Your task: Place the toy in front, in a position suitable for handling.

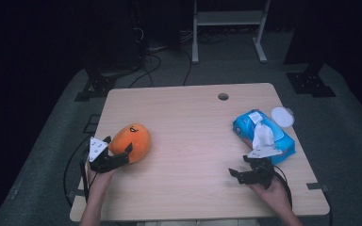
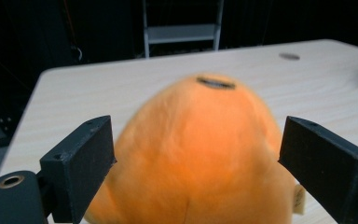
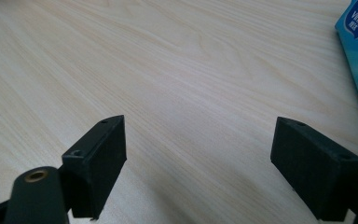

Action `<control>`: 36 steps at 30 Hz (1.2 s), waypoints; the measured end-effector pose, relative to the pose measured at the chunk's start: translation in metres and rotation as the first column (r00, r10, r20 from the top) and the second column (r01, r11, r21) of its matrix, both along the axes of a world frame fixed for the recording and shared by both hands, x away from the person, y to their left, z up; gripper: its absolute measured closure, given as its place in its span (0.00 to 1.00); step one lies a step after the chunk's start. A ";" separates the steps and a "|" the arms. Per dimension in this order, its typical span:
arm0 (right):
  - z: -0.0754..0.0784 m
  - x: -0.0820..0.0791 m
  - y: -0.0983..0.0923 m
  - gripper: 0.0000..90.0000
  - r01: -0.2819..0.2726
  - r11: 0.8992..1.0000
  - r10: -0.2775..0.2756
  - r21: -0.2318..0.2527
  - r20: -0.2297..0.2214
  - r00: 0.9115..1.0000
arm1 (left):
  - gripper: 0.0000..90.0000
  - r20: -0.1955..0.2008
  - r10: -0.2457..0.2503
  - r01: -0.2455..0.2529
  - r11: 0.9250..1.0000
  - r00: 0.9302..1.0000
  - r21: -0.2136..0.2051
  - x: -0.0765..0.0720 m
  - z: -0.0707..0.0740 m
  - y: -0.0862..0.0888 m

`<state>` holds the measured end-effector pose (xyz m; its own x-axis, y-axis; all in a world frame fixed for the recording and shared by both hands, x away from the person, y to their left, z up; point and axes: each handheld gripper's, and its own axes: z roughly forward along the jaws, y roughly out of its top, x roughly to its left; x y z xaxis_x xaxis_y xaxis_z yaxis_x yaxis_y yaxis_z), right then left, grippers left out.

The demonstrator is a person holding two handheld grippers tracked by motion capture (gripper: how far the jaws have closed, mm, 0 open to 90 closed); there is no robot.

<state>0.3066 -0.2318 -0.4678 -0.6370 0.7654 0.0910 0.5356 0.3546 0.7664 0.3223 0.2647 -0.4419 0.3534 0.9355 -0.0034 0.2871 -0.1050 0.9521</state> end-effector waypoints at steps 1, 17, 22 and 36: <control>-0.001 0.000 0.000 0.19 0.000 1.000 0.000 -0.001 -0.005 1.000 | 0.11 -0.024 -0.014 0.015 1.000 1.000 0.010 0.003 -0.005 -0.002; -0.001 -0.003 0.005 0.19 -0.010 1.000 0.010 -0.023 0.006 1.000 | 0.10 -0.037 -0.005 0.012 0.981 0.999 0.191 0.007 -0.016 -0.019; -0.001 -0.003 0.005 0.19 -0.009 1.000 0.009 -0.022 0.003 1.000 | 0.10 -0.036 -0.010 0.018 0.974 0.999 0.224 0.007 -0.016 -0.023; -0.002 -0.003 0.007 0.20 -0.015 0.999 0.015 -0.033 0.001 1.000 | 0.09 -0.017 -0.069 0.070 0.949 0.998 0.306 0.005 -0.018 -0.028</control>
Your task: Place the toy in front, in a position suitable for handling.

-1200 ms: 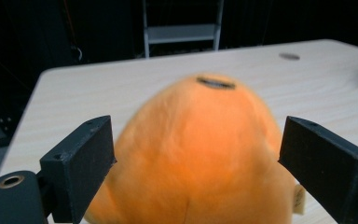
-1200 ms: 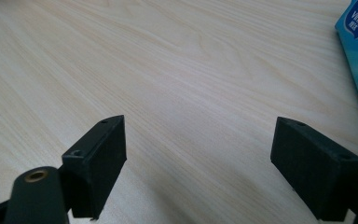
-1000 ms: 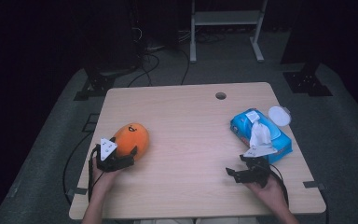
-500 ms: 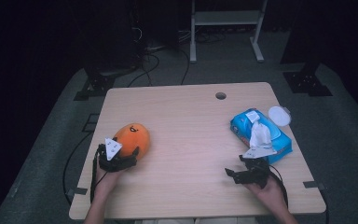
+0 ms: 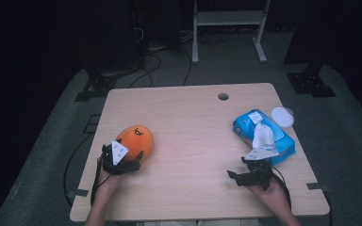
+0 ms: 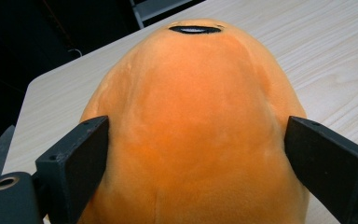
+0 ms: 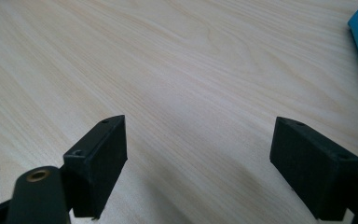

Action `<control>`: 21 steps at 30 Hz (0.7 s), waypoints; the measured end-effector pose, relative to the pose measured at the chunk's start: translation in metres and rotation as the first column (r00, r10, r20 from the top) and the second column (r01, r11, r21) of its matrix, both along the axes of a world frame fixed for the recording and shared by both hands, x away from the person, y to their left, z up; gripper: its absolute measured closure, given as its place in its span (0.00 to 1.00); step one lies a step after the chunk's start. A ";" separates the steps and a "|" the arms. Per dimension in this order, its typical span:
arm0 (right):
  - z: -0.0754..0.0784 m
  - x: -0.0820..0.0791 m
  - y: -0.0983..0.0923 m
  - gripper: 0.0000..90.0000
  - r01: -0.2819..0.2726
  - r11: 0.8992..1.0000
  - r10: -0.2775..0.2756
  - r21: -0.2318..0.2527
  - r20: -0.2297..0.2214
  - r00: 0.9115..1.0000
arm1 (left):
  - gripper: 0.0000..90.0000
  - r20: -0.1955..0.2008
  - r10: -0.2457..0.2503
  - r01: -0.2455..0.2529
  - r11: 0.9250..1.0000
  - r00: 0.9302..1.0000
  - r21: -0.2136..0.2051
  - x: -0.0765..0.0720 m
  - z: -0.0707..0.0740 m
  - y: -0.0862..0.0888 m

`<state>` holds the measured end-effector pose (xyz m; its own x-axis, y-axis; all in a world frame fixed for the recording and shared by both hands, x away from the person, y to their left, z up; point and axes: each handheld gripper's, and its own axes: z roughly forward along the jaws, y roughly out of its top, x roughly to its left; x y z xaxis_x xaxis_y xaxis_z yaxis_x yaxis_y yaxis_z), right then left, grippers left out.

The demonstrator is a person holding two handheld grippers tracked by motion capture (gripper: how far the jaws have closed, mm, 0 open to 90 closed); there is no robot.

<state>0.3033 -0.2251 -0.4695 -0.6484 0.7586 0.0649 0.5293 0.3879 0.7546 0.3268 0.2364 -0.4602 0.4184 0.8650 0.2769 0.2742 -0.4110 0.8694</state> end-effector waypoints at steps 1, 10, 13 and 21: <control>0.000 0.000 0.000 0.20 0.000 1.000 0.000 0.000 0.000 1.000 | 0.10 0.000 0.004 -0.004 1.000 1.000 0.002 0.000 0.000 0.000; 0.002 -0.001 -0.001 0.20 0.002 1.000 -0.002 0.001 0.004 1.000 | 0.42 -0.003 0.024 -0.024 1.000 1.000 -0.008 -0.002 0.008 0.006; 0.002 -0.001 -0.001 0.20 0.001 1.000 -0.001 0.002 0.004 1.000 | 0.46 -0.013 0.029 -0.030 0.996 0.999 -0.086 -0.003 0.011 0.011; 0.004 -0.003 -0.006 0.20 0.010 1.000 -0.010 0.012 0.009 1.000 | 0.52 -0.052 0.067 -0.082 0.921 0.996 -0.381 -0.001 0.014 0.036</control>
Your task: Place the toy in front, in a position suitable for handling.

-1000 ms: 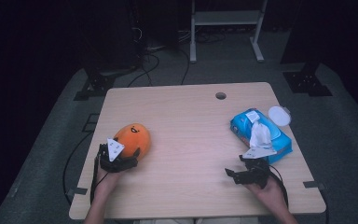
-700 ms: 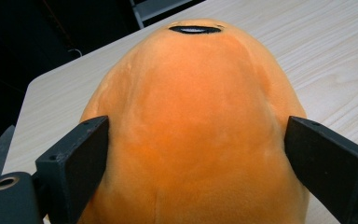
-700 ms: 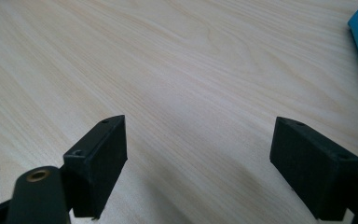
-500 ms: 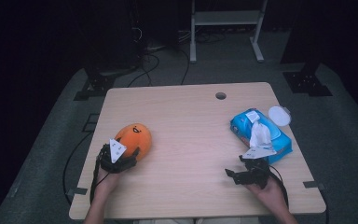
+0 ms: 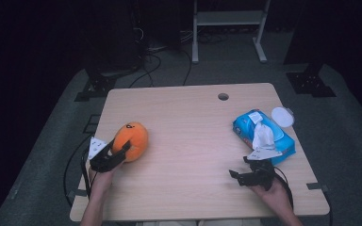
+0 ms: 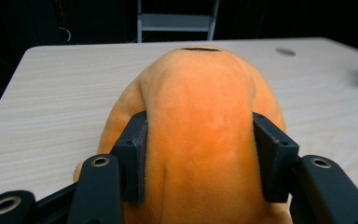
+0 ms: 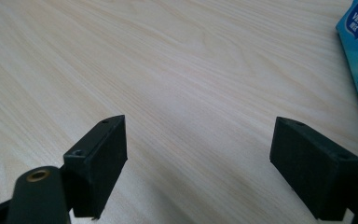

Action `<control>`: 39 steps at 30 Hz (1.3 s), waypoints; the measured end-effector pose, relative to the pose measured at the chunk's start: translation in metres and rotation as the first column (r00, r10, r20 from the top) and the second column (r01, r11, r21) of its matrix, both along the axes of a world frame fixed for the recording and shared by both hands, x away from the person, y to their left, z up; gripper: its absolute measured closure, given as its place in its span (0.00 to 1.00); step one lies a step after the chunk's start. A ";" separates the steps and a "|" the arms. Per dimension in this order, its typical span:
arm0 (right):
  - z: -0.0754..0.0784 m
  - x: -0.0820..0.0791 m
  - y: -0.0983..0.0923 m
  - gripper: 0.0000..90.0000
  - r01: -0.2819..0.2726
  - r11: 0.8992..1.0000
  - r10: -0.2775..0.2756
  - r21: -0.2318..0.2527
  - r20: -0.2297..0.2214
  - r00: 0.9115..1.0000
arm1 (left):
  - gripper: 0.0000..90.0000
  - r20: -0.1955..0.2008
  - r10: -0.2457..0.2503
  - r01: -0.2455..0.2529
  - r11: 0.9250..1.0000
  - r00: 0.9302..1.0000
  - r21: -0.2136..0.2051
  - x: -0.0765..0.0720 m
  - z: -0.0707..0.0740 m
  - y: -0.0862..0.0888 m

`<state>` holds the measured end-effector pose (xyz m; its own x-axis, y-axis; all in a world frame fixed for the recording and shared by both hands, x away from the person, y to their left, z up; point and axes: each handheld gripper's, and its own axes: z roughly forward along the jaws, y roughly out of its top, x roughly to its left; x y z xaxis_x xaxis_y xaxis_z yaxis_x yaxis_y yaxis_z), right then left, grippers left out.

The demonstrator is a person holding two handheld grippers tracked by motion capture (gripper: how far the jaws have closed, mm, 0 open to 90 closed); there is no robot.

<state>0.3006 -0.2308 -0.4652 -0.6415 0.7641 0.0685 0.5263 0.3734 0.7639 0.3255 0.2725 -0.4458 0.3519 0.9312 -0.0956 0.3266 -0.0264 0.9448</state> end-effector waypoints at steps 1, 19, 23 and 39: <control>0.000 0.000 0.000 0.20 0.001 1.000 -0.001 0.001 -0.001 1.000 | 0.52 0.003 0.006 -0.006 1.000 1.000 -0.020 -0.001 0.001 0.001; 0.002 0.000 -0.005 0.20 0.017 1.000 -0.017 0.005 0.002 1.000 | 0.53 0.101 -0.203 0.214 0.971 0.974 -0.110 -0.016 0.027 -0.060; 0.003 0.000 -0.008 0.20 0.020 1.000 -0.020 0.007 0.004 1.000 | 0.53 0.109 -0.291 0.300 0.951 0.950 -0.073 -0.025 0.029 -0.089; 0.004 0.001 -0.016 0.20 0.047 0.999 -0.047 0.027 -0.001 0.999 | 0.51 0.066 -0.528 0.529 0.849 0.847 0.003 -0.046 0.013 -0.171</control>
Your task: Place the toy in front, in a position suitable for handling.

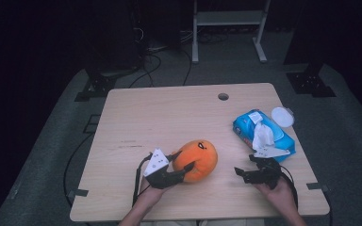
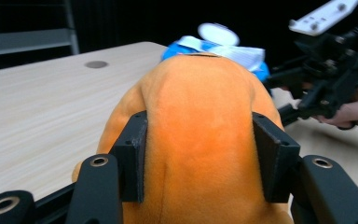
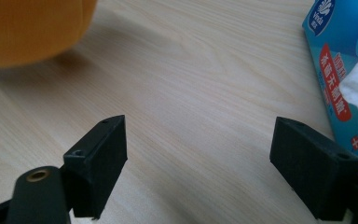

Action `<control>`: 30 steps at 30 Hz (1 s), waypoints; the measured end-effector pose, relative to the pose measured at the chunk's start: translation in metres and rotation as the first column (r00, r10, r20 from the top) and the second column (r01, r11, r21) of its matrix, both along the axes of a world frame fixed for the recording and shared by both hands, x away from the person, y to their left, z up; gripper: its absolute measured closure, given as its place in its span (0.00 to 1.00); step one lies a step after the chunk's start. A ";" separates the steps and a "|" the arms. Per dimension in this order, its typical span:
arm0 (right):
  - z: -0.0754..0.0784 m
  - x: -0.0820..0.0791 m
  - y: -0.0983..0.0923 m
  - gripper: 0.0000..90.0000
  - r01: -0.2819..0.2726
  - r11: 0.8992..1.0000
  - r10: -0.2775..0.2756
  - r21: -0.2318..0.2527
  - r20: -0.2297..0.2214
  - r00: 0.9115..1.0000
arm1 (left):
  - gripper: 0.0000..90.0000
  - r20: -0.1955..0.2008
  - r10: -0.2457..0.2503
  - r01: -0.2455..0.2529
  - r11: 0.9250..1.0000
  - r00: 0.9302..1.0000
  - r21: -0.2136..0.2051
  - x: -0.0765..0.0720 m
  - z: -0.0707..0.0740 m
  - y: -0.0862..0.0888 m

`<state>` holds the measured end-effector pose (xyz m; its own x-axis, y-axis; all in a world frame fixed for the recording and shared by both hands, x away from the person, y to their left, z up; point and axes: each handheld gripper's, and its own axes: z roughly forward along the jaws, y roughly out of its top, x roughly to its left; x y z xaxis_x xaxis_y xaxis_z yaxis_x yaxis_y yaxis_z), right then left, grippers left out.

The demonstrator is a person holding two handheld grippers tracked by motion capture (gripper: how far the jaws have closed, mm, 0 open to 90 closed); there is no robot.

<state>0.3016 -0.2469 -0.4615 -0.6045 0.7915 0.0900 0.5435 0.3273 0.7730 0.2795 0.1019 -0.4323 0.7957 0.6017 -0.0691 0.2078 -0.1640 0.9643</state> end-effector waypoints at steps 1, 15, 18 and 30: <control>0.000 0.000 0.000 0.20 0.002 1.000 -0.002 -0.001 0.002 1.000 | 0.51 0.005 -0.004 0.003 1.000 1.000 0.011 0.000 -0.001 -0.003; -0.001 0.001 0.001 0.20 0.010 1.000 -0.010 -0.017 0.012 1.000 | 0.12 0.048 -0.023 0.015 0.985 0.999 0.173 -0.005 -0.016 -0.016; 0.004 -0.001 0.001 0.20 0.024 1.000 -0.024 -0.015 0.040 0.999 | 0.12 0.069 -0.012 0.000 0.983 0.998 0.183 -0.009 -0.015 -0.014; 0.049 0.001 -0.015 0.20 0.098 0.995 -0.096 0.007 0.242 0.966 | 0.31 0.071 -0.056 0.041 0.980 0.996 0.196 -0.013 -0.019 -0.005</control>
